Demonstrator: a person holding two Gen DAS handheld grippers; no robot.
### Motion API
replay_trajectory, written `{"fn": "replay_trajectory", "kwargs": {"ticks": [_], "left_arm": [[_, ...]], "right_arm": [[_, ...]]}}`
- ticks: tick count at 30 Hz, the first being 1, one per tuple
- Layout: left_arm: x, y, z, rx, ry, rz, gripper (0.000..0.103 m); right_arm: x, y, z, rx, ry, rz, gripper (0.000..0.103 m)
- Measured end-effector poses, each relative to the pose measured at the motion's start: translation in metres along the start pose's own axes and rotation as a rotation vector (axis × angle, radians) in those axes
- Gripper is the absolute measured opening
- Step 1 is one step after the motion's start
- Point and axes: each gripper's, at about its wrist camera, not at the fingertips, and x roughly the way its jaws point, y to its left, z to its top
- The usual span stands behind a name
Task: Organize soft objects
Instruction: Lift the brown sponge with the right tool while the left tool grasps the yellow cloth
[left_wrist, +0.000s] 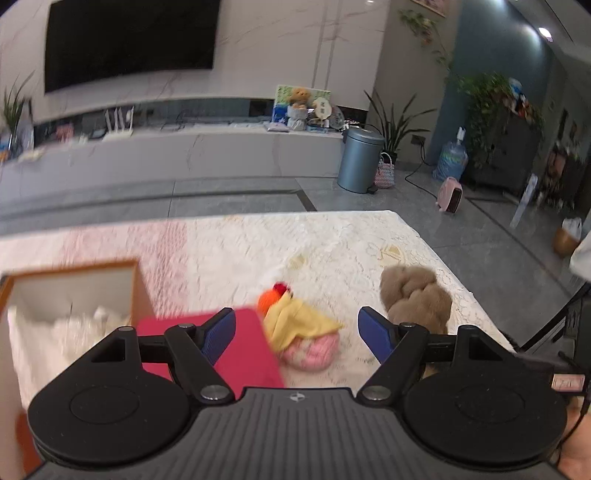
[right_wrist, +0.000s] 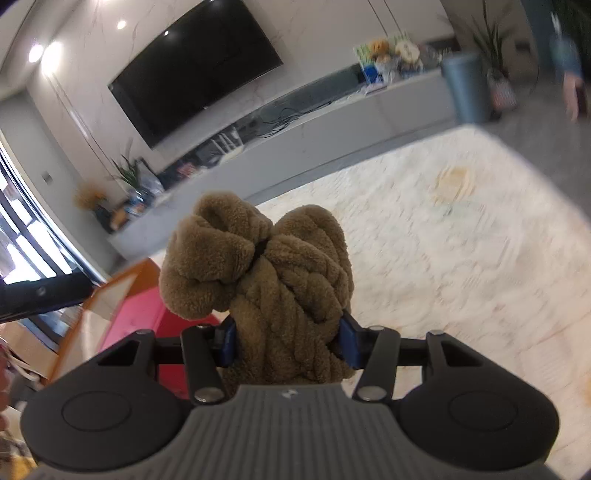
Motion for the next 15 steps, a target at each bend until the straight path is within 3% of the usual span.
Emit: {"fn": "replay_trajectory", "kwargs": {"ticks": [5,12,15], "left_arm": [[0.041,-0.03,0.02,0.069,0.076,-0.017,0.089],[0.12,-0.051,0.023,0.287,0.281,0.069,0.089],[0.142,-0.047,0.021,0.231,0.309,0.126,0.089]], "right_arm": [[-0.003,-0.018,-0.004,0.014,0.013,-0.045,0.053],[-0.007,-0.04,-0.005,0.06,0.021,-0.054,0.053],[-0.006,-0.044,-0.004,0.068,0.025,-0.063,0.053]]}}
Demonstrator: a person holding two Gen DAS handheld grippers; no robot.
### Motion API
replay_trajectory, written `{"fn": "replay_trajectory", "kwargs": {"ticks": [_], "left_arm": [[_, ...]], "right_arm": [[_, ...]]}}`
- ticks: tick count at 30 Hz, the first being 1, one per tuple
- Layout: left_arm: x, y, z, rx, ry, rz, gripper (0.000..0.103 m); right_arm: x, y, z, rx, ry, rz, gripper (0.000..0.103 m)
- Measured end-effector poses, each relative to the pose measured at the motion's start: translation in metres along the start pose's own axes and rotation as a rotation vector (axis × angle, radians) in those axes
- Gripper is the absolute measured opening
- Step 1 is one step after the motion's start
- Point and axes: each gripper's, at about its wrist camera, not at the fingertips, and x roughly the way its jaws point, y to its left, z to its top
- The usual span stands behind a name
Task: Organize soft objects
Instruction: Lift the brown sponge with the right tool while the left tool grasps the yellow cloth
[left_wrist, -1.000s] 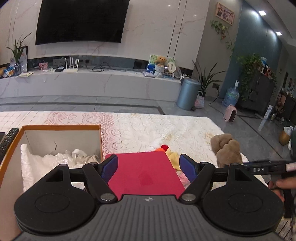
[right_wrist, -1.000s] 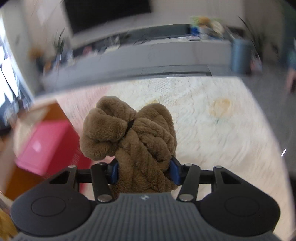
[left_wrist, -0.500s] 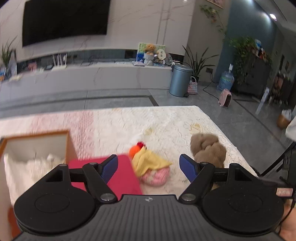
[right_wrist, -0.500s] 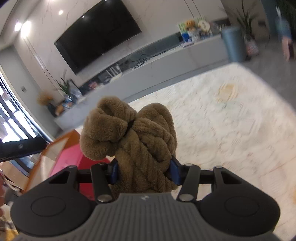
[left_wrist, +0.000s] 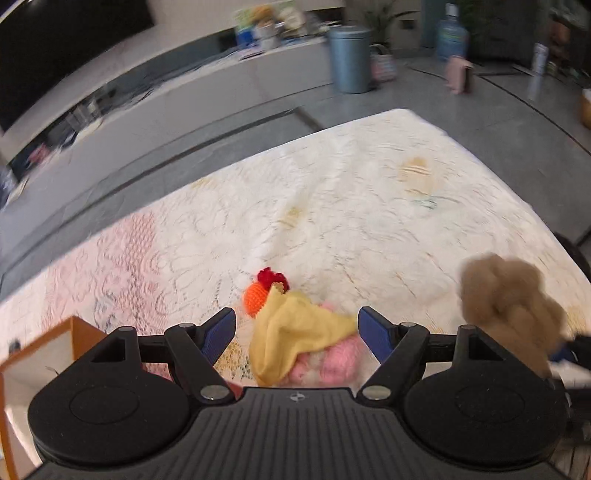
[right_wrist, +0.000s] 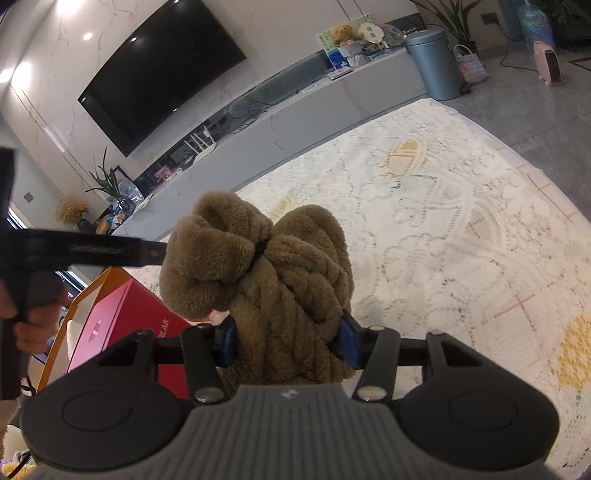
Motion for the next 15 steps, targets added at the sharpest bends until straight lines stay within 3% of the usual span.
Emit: {"fn": "replay_trajectory", "kwargs": {"ticks": [3,8,15], "left_arm": [[0.019,0.002,0.008,-0.061,0.05,-0.048,0.089],[0.057,-0.004,0.014,-0.09,0.152,0.017,0.089],[0.082,-0.002,0.012,-0.11,0.231,0.026,0.083]], "right_arm": [[0.0,0.002,0.001,-0.021,0.006,0.005,0.053],[0.012,0.006,0.003,-0.04,0.037,-0.008,0.053],[0.022,0.004,0.006,-0.04,0.063,-0.02,0.053]]}}
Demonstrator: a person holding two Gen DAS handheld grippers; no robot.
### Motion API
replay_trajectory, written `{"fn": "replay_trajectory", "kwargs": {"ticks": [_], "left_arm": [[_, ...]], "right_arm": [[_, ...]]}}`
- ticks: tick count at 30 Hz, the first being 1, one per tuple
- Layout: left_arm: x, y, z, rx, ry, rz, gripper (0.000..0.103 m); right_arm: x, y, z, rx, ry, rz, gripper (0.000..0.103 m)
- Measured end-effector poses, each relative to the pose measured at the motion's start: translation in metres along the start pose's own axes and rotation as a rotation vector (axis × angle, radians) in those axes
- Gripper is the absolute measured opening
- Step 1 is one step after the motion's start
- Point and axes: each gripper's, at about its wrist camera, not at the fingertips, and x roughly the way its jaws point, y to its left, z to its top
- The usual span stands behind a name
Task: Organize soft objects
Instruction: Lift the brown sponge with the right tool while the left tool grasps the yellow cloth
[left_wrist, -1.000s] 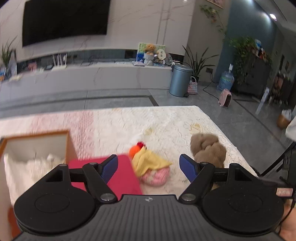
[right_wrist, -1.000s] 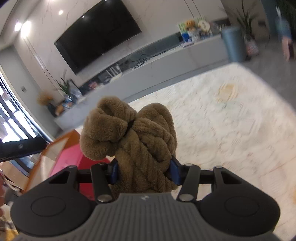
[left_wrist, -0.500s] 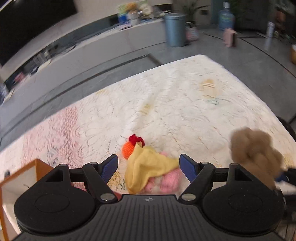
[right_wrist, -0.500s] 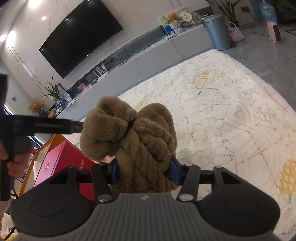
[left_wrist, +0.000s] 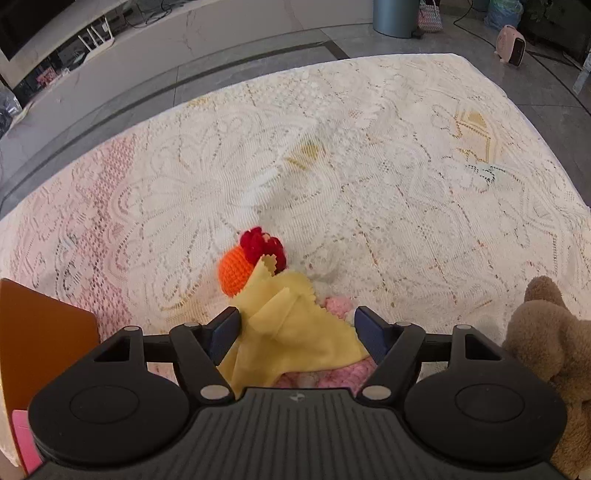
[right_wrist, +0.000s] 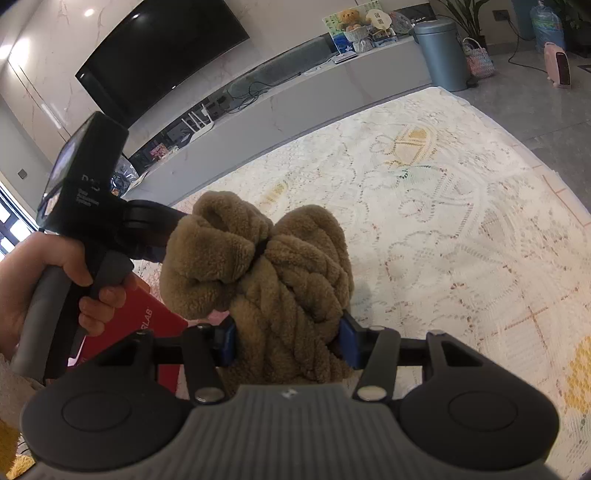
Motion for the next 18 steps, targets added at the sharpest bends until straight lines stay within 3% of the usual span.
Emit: {"fn": "replay_trajectory", "kwargs": {"ticks": [2,4,6,9,18], "left_arm": [[-0.004,0.0,-0.001,-0.006,-0.012,0.0,0.074],[-0.008,0.001,-0.002,-0.013,-0.011,0.01,0.052],[-0.012,0.002,-0.003,-0.001,-0.006,0.0,0.038],[-0.019,0.002,-0.007,0.038,-0.018,-0.017,0.005],[-0.046,0.019,-0.007,-0.031,-0.109,-0.074,0.004]], "right_arm": [[0.002,0.0,0.0,0.002,0.005,-0.002,0.053],[0.003,0.0,0.0,0.002,0.01,-0.009,0.053],[0.004,0.002,0.0,0.0,0.016,-0.013,0.054],[0.004,0.004,0.001,-0.003,0.013,-0.006,0.054],[0.004,-0.001,0.0,0.002,0.019,-0.026,0.054]]}}
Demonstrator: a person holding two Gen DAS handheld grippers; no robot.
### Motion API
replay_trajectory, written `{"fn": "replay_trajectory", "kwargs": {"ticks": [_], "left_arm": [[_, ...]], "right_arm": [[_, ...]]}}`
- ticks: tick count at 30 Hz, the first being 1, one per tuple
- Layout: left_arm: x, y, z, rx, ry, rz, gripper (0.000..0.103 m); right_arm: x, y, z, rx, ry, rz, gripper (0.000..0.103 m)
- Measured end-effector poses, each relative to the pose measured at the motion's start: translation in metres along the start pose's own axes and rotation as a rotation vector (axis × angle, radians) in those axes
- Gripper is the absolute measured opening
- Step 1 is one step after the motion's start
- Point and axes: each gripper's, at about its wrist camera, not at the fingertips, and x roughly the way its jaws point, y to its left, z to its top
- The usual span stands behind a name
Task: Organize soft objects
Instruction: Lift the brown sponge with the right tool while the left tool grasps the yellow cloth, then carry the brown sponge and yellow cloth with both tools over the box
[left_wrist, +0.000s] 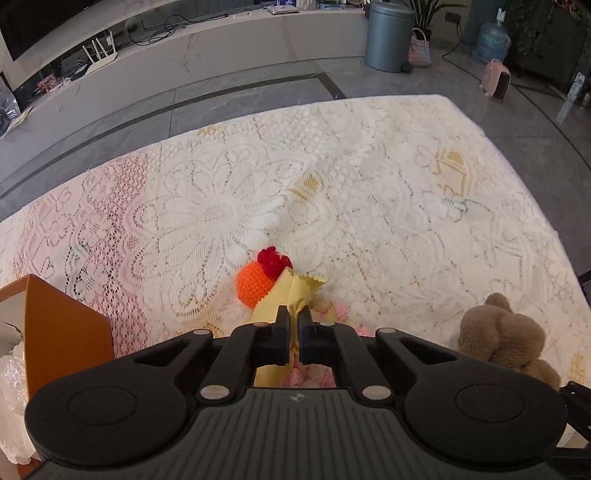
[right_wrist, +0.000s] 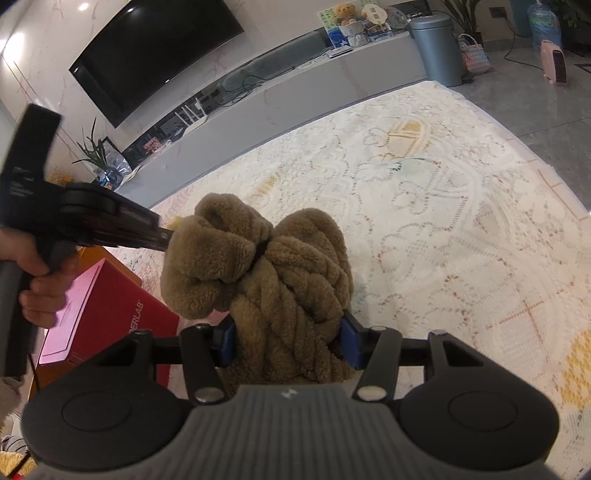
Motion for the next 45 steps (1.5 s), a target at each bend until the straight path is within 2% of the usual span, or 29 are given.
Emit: {"fn": "replay_trajectory", "kwargs": {"ticks": [7,11,16,20,23,25,30,33,37,40,45], "left_arm": [[-0.037,0.012,0.008,-0.092,-0.117,-0.106,0.004],[-0.057,0.008,0.009,-0.047,-0.177,-0.081,0.004],[-0.081,0.014,0.003,-0.084,-0.204,-0.132,0.004],[-0.102,0.021,-0.001,-0.098,-0.214,-0.185,0.004],[-0.121,0.032,-0.009,-0.14,-0.227,-0.266,0.004],[-0.134,0.037,-0.016,-0.137,-0.247,-0.289,0.004],[-0.167,0.05,-0.044,-0.087,-0.322,-0.277,0.004],[-0.192,0.063,-0.067,-0.082,-0.413,-0.264,0.004],[-0.224,0.089,-0.11,-0.108,-0.558,-0.235,0.004],[-0.236,0.111,-0.144,-0.143,-0.63,-0.203,0.004],[-0.238,0.152,-0.192,-0.261,-0.683,-0.128,0.004]], "right_arm": [[0.002,0.002,0.0,-0.007,0.008,0.007,0.054],[0.003,0.002,0.0,-0.015,0.01,0.004,0.054],[-0.002,0.005,0.001,-0.014,-0.011,0.003,0.054],[-0.014,0.014,0.0,-0.013,-0.041,0.043,0.054],[-0.04,0.023,-0.006,-0.013,-0.109,0.103,0.054],[-0.06,0.028,-0.007,-0.009,-0.152,0.148,0.054],[-0.1,0.048,-0.008,-0.051,-0.234,0.226,0.054],[-0.114,0.068,-0.012,-0.115,-0.238,0.239,0.054],[-0.123,0.101,-0.023,-0.228,-0.202,0.282,0.054],[-0.121,0.135,-0.031,-0.315,-0.175,0.333,0.054],[-0.109,0.189,-0.04,-0.408,-0.107,0.474,0.054]]}}
